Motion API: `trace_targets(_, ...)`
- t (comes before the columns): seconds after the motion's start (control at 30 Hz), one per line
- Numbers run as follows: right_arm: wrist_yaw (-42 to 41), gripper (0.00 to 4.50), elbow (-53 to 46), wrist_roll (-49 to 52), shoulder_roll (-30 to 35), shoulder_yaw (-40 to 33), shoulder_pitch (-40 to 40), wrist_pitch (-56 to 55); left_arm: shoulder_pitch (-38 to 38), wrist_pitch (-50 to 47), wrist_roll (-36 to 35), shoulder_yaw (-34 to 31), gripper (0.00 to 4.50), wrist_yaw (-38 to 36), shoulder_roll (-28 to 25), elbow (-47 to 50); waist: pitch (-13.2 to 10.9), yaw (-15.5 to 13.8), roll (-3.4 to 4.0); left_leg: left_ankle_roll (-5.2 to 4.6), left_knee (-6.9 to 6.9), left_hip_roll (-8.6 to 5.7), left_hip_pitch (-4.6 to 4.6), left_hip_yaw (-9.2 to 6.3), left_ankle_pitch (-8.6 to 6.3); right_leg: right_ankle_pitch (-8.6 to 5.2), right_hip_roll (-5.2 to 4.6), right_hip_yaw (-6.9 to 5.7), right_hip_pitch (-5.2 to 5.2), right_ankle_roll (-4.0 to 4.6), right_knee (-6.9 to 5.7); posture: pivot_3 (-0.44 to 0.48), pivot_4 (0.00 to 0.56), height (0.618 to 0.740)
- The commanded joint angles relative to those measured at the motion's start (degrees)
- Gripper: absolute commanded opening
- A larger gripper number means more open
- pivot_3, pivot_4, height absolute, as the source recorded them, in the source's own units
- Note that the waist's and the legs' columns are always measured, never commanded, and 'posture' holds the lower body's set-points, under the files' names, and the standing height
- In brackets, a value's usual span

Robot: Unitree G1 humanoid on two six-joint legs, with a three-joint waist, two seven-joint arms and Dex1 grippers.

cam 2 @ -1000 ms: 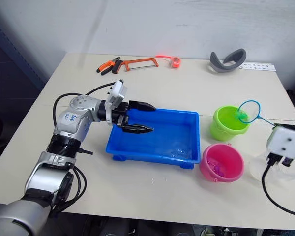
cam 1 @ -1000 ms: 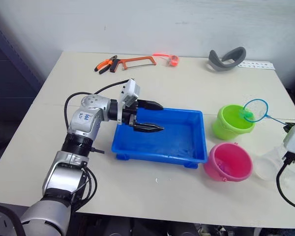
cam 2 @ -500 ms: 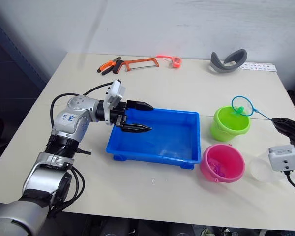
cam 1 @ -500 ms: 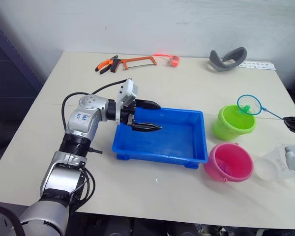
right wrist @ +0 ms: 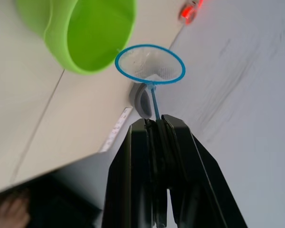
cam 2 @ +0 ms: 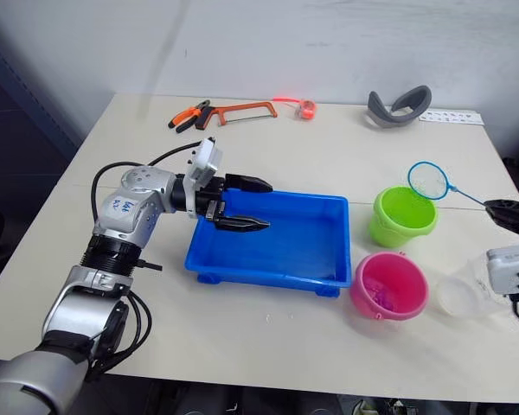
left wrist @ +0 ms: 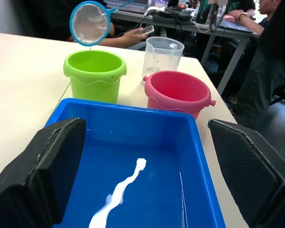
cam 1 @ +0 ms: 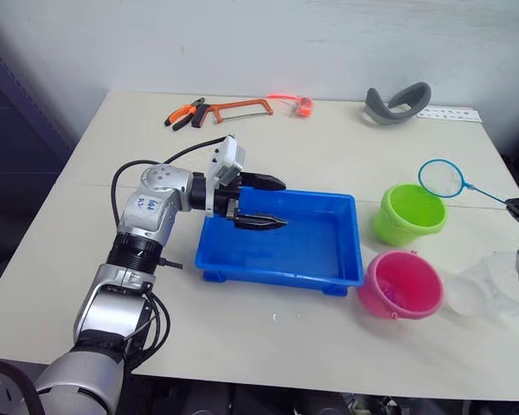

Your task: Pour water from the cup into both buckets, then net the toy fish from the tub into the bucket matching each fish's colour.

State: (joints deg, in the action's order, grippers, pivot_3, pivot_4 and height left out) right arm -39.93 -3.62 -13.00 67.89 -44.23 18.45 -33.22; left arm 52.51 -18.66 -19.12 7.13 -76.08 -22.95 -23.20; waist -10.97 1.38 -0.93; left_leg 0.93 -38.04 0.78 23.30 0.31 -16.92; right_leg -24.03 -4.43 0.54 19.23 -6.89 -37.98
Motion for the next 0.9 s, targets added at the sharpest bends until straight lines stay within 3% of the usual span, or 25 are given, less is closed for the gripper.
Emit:
trace_targets(0.03, -7.2, 0.00, -9.9, 20.7, -2.6, -0.9, -1.1, 18.6, -0.5, -2.2, -2.4, -0.5, 4.48, -3.0, -1.9, 4.6, 0.0, 0.1, 0.02, 0.00, 0.00, -0.01, 0.00, -0.01, 0.00, 0.00, -0.01, 0.00, 0.00, 0.00, 0.00, 0.000, 0.150, 0.740)
trace_targets(0.1, -9.1, 0.00, -15.6, 30.4, -3.8, -1.4, -1.7, 30.2, -1.1, -4.2, -3.6, -0.5, 4.48, -5.6, -3.8, 6.9, 0.0, 0.5, 0.03, 0.00, -0.03, 0.02, -0.02, -0.03, 0.00, 0.00, 0.02, 0.01, -0.02, 0.00, -0.04, 0.000, 0.150, 0.740)
trace_targets(0.23, -8.1, 0.00, -28.8, 60.2, -4.5, -3.6, -1.9, 54.4, -3.7, -7.5, -5.6, 0.1, 4.48, -12.9, -11.1, 13.0, 0.0, 0.3, 0.05, 0.06, -0.09, 0.15, -0.07, -0.14, 0.03, 0.00, 0.12, 0.00, -0.06, 0.01, -0.19, 0.000, 0.150, 0.740)
trace_targets(0.37, -6.9, 0.00, -37.4, 75.5, -5.3, -2.6, -1.1, 62.9, -8.2, -1.8, -3.3, 2.2, 4.48, -16.2, -17.4, 16.1, 0.0, 0.0, 0.07, 0.05, -0.13, 0.12, -0.16, -0.47, 0.03, 0.00, 0.06, -0.07, -0.43, 0.01, 0.05, 0.000, 0.150, 0.740)
trace_targets(0.47, -7.7, 0.00, -43.4, 79.8, -6.2, 1.2, 0.3, 65.3, -11.9, -0.9, -5.4, 4.1, 4.48, -16.4, -23.8, 19.4, 0.0, -0.4, 0.05, 0.01, -0.19, 0.00, -0.14, -0.72, 0.00, 0.00, -0.06, -0.09, -0.65, 0.01, 0.24, 0.000, 0.150, 0.740)
trace_targets(0.57, -9.9, 0.00, -47.2, 73.8, -8.0, 6.9, 2.9, 64.3, -15.5, 0.2, -7.9, 6.0, 4.48, -16.4, -30.4, 22.9, 0.0, -0.9, 0.05, 0.00, -0.15, 0.00, -0.08, -0.82, 0.00, 0.00, -0.04, -0.10, -0.66, 0.01, 0.32, 0.000, 0.150, 0.740)
trace_targets(0.67, -12.3, 0.00, -48.1, 60.7, -10.3, 17.7, 5.5, 58.8, -19.5, 2.2, -9.3, 7.2, 4.48, -16.4, -36.1, 26.7, 0.0, -1.3, 0.00, -0.01, -0.14, -0.04, -0.09, -0.87, -0.01, 0.00, -0.06, -0.10, -0.70, 0.01, 0.37, 0.000, 0.150, 0.740)
trace_targets(0.9, -12.2, 0.00, -39.6, 33.0, -13.7, 40.0, 3.2, 44.0, -24.2, 6.5, -6.7, 6.0, 4.48, -16.0, -39.4, 27.2, 0.1, -1.1, 0.00, 0.01, -0.15, -0.08, -0.16, -0.91, 0.00, 0.00, -0.04, -0.07, -0.71, 0.02, 0.32, 0.000, 0.150, 0.740)
